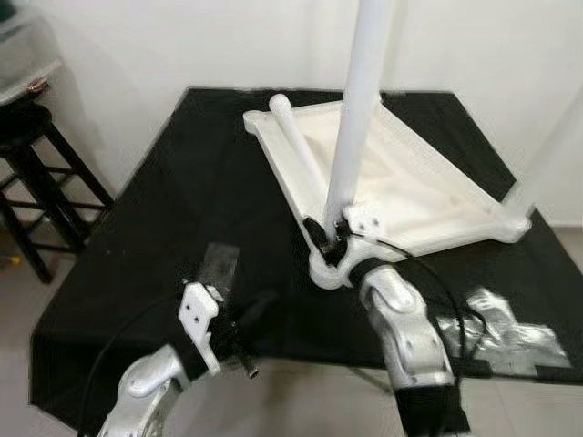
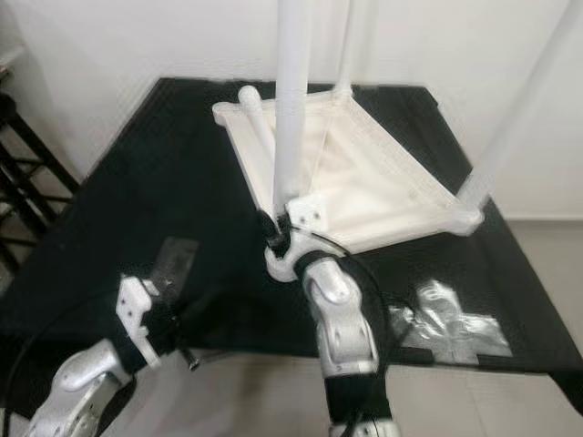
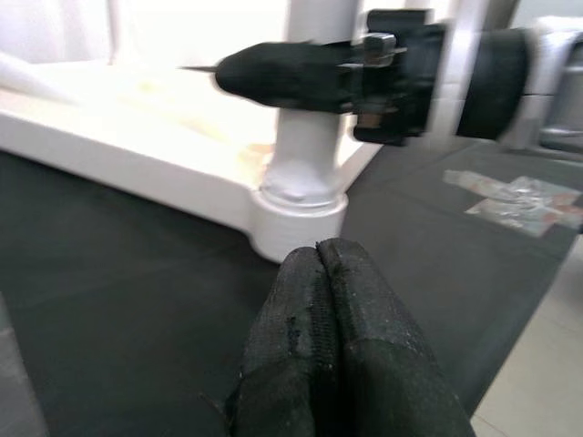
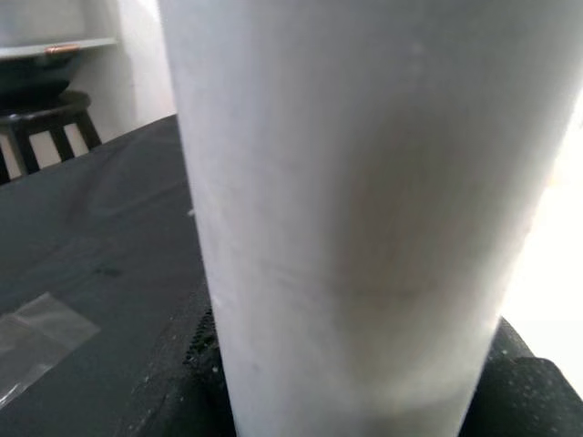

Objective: Building children table

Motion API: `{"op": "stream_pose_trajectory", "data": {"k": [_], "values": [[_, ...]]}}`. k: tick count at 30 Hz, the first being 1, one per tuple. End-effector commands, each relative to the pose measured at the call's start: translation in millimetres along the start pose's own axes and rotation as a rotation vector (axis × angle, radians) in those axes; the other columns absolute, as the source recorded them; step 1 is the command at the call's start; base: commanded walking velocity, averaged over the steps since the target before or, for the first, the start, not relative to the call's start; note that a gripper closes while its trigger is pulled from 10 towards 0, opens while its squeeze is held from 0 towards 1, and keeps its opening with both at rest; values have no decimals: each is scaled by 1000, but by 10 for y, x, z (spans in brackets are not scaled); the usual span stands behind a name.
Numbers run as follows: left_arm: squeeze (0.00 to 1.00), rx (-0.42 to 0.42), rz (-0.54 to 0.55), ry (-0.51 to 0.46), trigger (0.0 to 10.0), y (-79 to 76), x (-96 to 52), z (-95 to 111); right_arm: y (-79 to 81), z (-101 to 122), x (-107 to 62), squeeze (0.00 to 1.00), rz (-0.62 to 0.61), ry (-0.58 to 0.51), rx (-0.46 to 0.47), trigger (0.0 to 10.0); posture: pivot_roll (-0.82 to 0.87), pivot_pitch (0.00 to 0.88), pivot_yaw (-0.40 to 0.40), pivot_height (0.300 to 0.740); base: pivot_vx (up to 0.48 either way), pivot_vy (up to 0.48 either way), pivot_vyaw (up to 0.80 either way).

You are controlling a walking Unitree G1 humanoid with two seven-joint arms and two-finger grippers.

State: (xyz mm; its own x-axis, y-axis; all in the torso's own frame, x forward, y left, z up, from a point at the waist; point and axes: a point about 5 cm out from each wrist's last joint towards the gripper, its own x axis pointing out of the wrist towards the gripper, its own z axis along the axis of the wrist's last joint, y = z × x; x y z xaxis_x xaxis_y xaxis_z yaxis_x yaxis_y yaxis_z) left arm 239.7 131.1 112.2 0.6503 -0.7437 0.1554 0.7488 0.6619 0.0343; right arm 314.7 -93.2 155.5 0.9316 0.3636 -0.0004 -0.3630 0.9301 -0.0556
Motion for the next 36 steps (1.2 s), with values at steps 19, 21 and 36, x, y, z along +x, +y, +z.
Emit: {"op": "stream_pose_trajectory", "data": {"k": [19,21,36], "values": [[0,0,-3,6,10000,-8,48,-28,-106,284,160,0,709,0,-68,10000,48,113,0,740,0,0,0],[0,0,-3,6,10000,-8,50,-30,-150,319,182,0,757,-1,-85,10000,50,112,-1,740,0,0,0],[0,-5,1,9,10000,-5,18,-31,-537,235,278,0,914,129,7,0,91,115,18,740,0,0,0]]}}
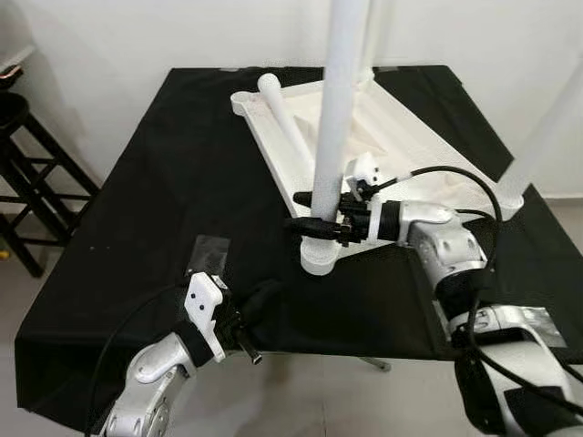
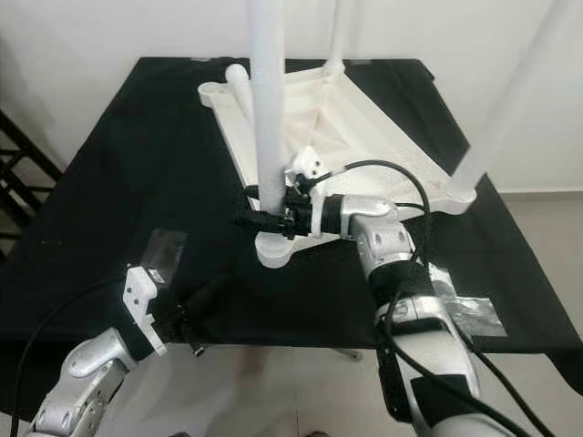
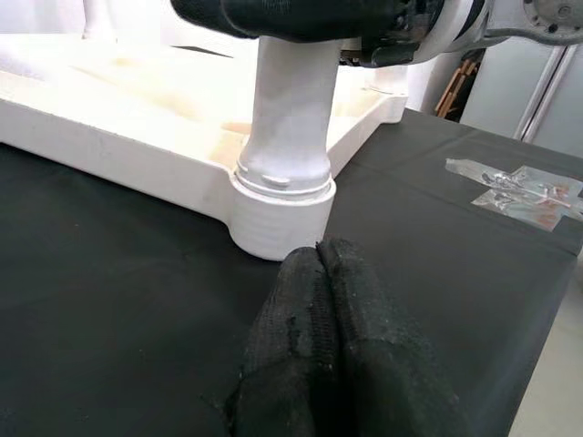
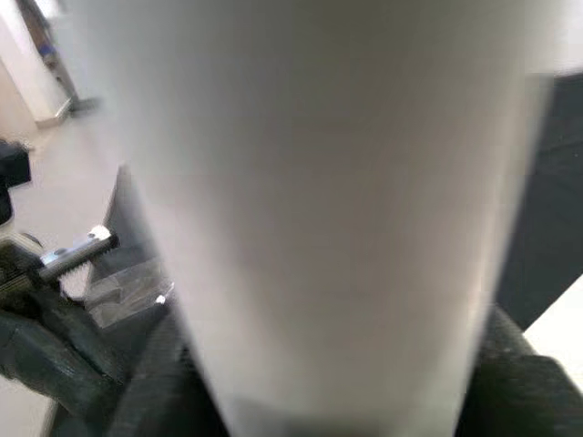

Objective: Building children table

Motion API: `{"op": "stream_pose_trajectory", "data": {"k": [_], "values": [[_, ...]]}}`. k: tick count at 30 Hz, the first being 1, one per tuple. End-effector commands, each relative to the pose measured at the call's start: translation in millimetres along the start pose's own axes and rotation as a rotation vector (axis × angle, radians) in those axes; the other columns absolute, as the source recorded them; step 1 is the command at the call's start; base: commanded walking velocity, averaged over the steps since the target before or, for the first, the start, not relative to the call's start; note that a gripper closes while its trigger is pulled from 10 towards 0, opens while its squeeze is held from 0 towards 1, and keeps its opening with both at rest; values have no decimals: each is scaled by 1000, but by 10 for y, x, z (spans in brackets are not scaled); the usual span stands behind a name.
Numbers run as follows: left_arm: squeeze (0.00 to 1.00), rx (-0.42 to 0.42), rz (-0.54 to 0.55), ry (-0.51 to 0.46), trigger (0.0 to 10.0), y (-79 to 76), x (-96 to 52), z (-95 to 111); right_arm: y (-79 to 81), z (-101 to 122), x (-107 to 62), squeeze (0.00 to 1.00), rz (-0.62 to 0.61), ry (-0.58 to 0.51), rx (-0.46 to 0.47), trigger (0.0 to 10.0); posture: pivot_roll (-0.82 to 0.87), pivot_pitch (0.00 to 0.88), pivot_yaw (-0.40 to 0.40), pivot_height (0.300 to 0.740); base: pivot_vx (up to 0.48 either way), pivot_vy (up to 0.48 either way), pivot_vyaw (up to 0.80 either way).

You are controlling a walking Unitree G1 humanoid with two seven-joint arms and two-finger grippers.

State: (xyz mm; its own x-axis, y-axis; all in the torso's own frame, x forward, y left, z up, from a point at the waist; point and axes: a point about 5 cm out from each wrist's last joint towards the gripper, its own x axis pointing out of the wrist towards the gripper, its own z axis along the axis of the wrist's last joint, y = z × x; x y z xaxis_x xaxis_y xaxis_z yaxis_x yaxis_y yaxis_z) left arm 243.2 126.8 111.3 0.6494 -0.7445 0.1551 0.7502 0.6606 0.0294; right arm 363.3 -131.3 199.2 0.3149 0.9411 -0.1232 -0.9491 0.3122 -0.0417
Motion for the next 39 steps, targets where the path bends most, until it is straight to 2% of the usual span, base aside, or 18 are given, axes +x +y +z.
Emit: {"op": "stream_pose_trajectory", "data": {"k": [1,6,9,12,14,15,18,19,24,25,27,28,29,30,36,37,38,39], "values": [[0,0,2,9,10000,-3,-36,-14,41,-172,5,0,38,29,64,0,91,115,18,740,0,0,0],[0,-1,-1,10,10000,0,-50,-5,-1,-217,-101,0,-47,21,37,0,88,122,24,740,0,0,0],[0,-1,-2,9,10000,-4,-60,8,-43,-327,-197,0,-247,59,-9,0,86,136,25,740,0,0,0],[0,-1,-1,8,10000,-4,-62,10,-47,-354,-215,0,-294,75,-21,0,86,136,25,740,0,0,0],[0,-2,2,8,10000,9,-97,27,171,-525,-90,0,-848,19,156,0,66,157,31,740,0,0,0],[0,-6,4,6,10000,13,-105,35,486,-675,5,0,-938,20,244,0,65,167,41,740,0,0,0],[0,-9,4,5,10000,15,-108,40,701,-736,54,0,-975,15,299,0,65,167,41,740,0,0,0],[0,-10,2,8,10000,20,-108,37,838,-731,220,0,-865,-11,313,0,67,163,49,740,0,0,0],[0,-12,-11,16,10000,17,-104,23,738,-652,342,0,-842,22,213,0,80,150,34,740,0,0,0],[0,-11,-4,16,10000,17,-111,19,667,-641,407,0,-847,62,171,2588,82,148,35,740,0,0,0],[0,-11,-4,16,10000,17,-111,19,667,-641,407,0,-847,62,171,2588,82,148,35,740,0,0,0],[0,-8,3,15,10000,19,-112,21,648,-624,426,0,-845,58,166,10000,90,147,33,740,0,0,0],[0,-7,7,14,10000,19,-111,22,680,-561,426,157,-859,49,172,10000,89,144,33,740,0,0,0],[0,-7,8,13,10000,18,-108,23,705,-482,435,1000,-830,23,179,10000,89,144,33,740,0,0,0],[0,-14,-2,12,10000,13,-81,17,660,-78,430,973,-569,-149,109,10000,75,138,32,740,0,0,0],[0,-15,-3,12,10000,11,-73,13,635,5,395,118,-484,-180,87,10000,75,135,28,740,0,0,0],[0,-15,-3,12,10000,11,-73,13,635,5,395,118,-484,-180,87,10000,75,135,28,740,0,0,0],[0,-16,-3,12,10000,11,-67,10,619,51,357,0,-414,-189,63,10000,75,134,25,740,0,0,0]]}}
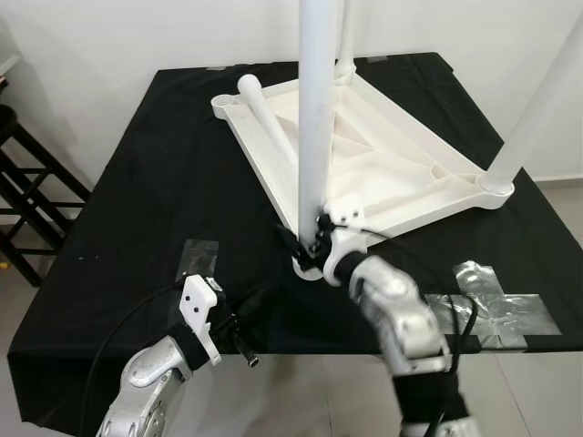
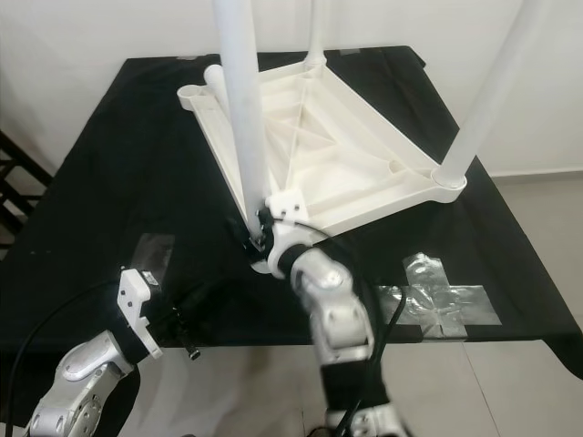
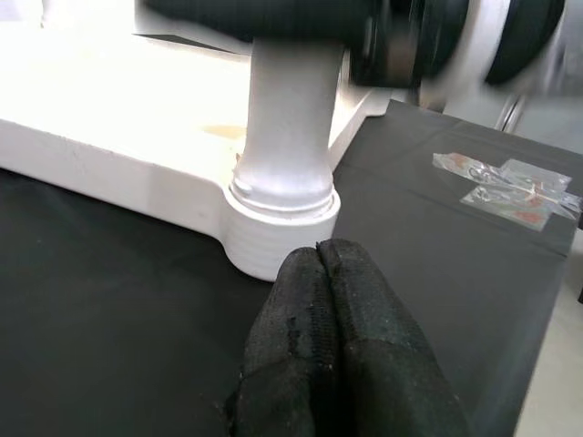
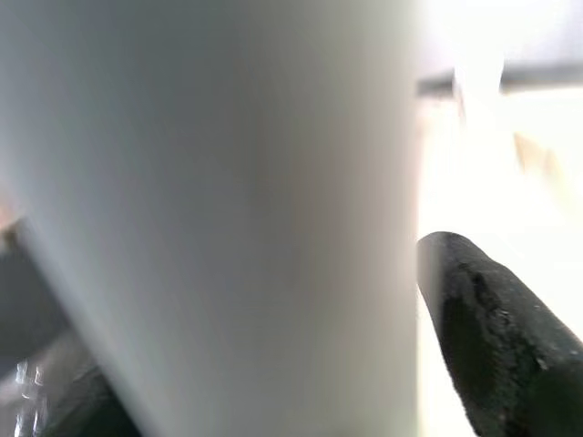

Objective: Building children table

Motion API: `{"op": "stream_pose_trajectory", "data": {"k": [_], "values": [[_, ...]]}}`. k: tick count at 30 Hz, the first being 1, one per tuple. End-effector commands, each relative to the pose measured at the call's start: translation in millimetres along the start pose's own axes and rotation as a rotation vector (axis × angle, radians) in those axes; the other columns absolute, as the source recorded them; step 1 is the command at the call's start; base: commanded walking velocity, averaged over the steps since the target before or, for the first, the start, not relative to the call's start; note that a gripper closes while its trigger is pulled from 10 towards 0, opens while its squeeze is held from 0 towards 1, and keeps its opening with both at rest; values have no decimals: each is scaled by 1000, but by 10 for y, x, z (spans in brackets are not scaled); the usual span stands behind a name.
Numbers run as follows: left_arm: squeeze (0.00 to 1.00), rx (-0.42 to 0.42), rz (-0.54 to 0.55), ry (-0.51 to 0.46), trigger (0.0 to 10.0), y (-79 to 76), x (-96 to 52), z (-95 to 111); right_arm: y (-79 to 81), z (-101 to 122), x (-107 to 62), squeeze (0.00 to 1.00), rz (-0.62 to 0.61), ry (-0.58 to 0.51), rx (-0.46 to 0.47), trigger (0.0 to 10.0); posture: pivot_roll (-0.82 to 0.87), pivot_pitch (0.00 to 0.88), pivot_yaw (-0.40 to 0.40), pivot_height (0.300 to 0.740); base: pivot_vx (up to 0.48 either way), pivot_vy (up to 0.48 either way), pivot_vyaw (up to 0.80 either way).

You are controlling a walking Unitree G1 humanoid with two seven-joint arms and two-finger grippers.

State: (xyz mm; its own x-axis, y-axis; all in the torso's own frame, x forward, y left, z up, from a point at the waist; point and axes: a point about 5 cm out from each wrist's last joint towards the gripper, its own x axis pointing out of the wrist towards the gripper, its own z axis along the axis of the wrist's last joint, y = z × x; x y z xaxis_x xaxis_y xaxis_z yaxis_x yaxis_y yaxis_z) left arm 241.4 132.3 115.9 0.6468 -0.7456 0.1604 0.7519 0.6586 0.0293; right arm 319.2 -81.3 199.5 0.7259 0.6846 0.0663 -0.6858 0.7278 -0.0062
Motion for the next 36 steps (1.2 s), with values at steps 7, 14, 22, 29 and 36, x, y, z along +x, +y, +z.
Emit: {"op": "stream_pose_trajectory", "data": {"k": [7,14,22,29,36], "values": [[0,-13,12,9,10000,-19,3,-50,-132,-8,-182,0,409,81,-157,10000,83,127,5,740,0,0,0],[0,-12,13,8,10000,-27,20,-55,-409,18,-142,0,387,105,-136,4471,81,122,4,740,0,0,0],[0,-11,12,6,10000,-36,32,-59,-650,-41,-158,0,397,145,-115,0,81,118,0,740,0,0,0],[0,-14,11,6,10000,-44,27,-64,-699,-155,-240,0,382,160,-106,0,76,117,2,740,0,0,0],[0,-17,11,3,10000,-36,2,-46,-452,-660,-200,0,-223,249,-78,0,56,133,0,740,0,0,0]]}}
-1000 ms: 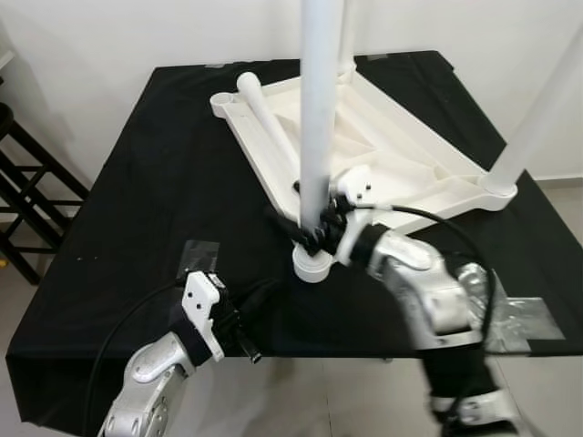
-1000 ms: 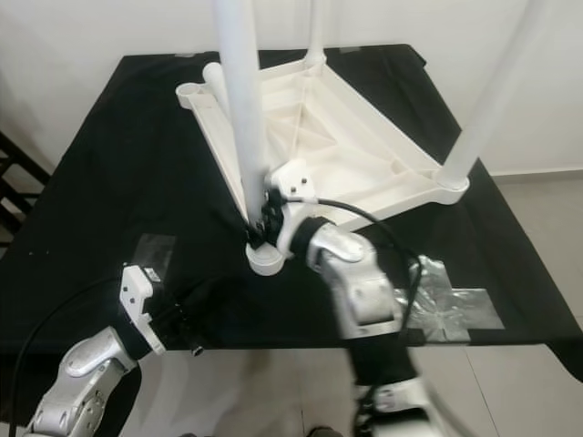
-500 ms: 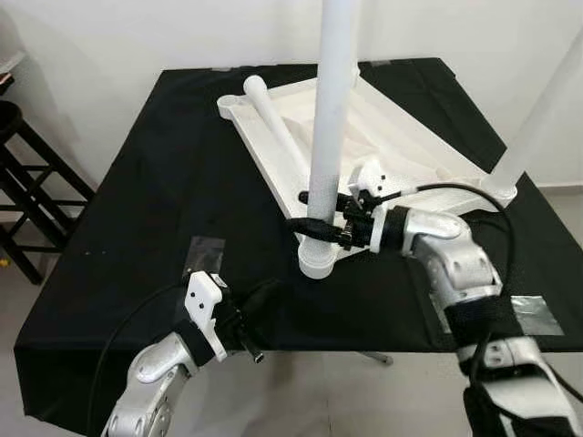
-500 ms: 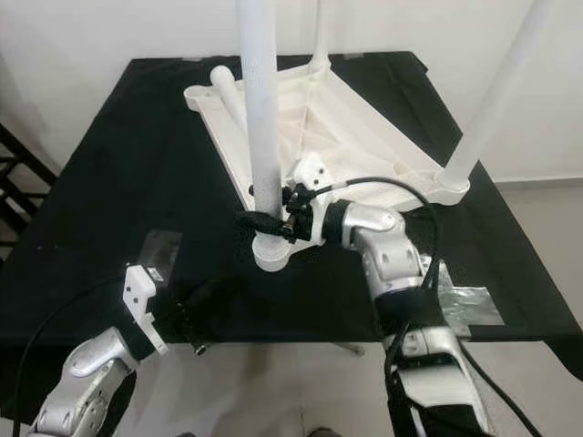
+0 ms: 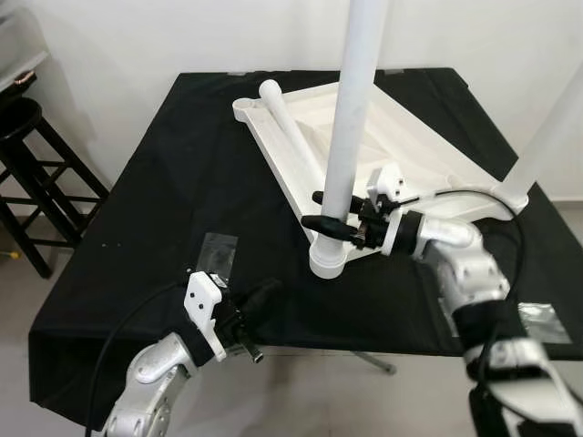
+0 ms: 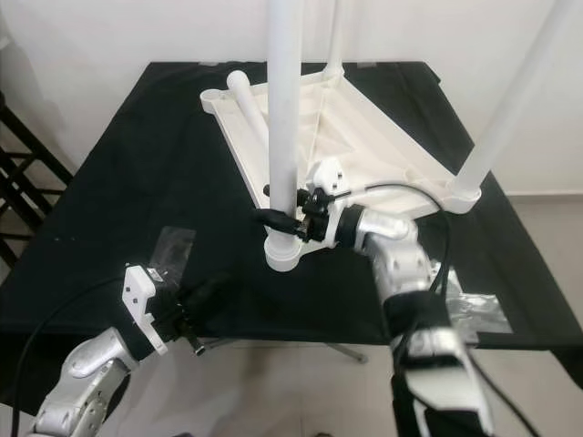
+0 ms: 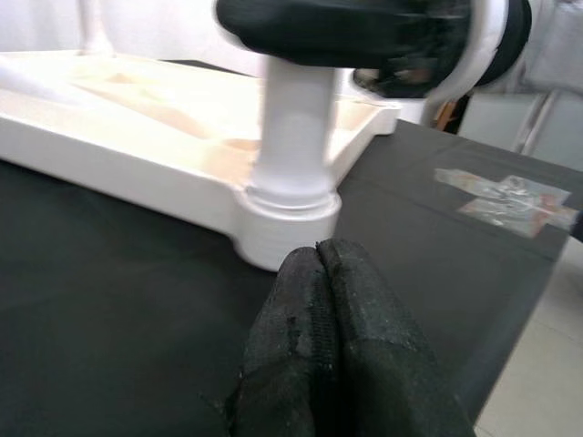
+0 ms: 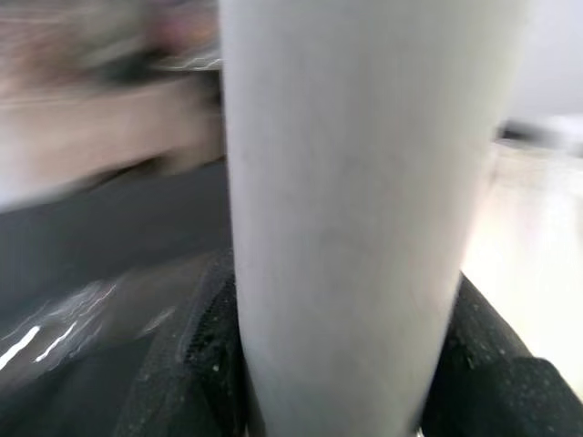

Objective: Building children table

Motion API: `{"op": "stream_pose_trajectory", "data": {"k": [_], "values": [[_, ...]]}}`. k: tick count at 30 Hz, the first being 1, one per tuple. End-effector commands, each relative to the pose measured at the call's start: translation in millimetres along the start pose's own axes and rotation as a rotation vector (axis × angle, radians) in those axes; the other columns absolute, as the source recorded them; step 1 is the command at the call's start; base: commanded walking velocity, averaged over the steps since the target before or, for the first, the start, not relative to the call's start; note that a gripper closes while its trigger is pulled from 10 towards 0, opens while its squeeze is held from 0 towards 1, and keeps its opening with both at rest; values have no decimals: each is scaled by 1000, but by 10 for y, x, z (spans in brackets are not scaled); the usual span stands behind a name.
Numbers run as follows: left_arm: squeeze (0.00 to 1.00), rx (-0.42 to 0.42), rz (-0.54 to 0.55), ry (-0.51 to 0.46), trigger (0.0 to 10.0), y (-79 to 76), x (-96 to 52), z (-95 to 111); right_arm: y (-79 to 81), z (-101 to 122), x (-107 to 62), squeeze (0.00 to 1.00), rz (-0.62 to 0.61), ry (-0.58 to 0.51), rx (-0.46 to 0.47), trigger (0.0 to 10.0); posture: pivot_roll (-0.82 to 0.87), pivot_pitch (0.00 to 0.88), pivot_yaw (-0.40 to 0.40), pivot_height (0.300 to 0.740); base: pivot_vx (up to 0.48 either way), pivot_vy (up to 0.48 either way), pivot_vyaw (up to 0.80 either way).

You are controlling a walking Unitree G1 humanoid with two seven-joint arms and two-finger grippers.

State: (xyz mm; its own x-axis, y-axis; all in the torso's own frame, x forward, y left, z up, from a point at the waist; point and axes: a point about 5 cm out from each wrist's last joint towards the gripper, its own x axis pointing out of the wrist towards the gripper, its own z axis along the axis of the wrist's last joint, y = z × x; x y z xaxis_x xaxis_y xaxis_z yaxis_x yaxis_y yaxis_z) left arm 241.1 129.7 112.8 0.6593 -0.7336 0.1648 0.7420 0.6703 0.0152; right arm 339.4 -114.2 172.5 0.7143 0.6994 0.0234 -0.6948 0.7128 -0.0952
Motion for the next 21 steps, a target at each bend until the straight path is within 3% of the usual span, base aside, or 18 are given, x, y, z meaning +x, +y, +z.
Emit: {"op": "stream_pose_trajectory", "data": {"k": [1,4,5,6,7,8,13,14,16,17,18,19,21], "values": [[0,-6,-5,7,10000,-10,-10,-9,54,-502,-134,0,-421,235,88,0,43,141,7,740,0,0,0],[0,-6,-5,7,10000,-6,-9,-6,108,-560,-187,0,-531,250,140,0,43,141,7,740,0,0,0],[0,-7,-7,8,10000,0,-6,-6,287,-562,-163,0,-490,233,154,0,44,142,10,740,0,0,0],[0,-7,-7,8,10000,0,-6,-6,287,-562,-163,0,-490,233,154,0,44,142,10,740,0,0,0],[0,-8,-10,9,10000,6,-4,-7,445,-512,-81,0,-408,220,112,0,23,139,21,740,0,0,0],[0,-12,-15,9,10000,7,2,-11,498,-496,-23,0,-365,210,97,0,29,136,14,740,0,0,0],[0,-8,-17,11,10000,11,8,-16,468,-486,40,0,-362,201,97,0,38,135,7,740,0,0,0],[0,-4,-9,9,10000,13,7,-14,479,-465,51,0,-373,206,93,4784,39,134,9,740,0,0,0],[0,-3,-3,7,10000,14,6,-13,491,-450,57,0,-382,212,90,4784,39,134,9,740,0,0,0],[0,-2,-1,7,10000,15,8,-13,471,-396,66,0,-377,184,77,10000,38,133,7,740,0,0,0],[0,-2,-1,7,10000,15,8,-13,471,-396,66,0,-377,184,77,10000,38,133,7,740,0,0,0],[0,-3,-4,7,10000,14,13,-15,450,-303,93,1000,-324,141,85,10000,35,130,7,740,0,0,0],[0,-4,-6,7,10000,13,18,-16,435,-237,111,1000,-281,111,92,10000,35,130,7,740,0,0,0]]}}
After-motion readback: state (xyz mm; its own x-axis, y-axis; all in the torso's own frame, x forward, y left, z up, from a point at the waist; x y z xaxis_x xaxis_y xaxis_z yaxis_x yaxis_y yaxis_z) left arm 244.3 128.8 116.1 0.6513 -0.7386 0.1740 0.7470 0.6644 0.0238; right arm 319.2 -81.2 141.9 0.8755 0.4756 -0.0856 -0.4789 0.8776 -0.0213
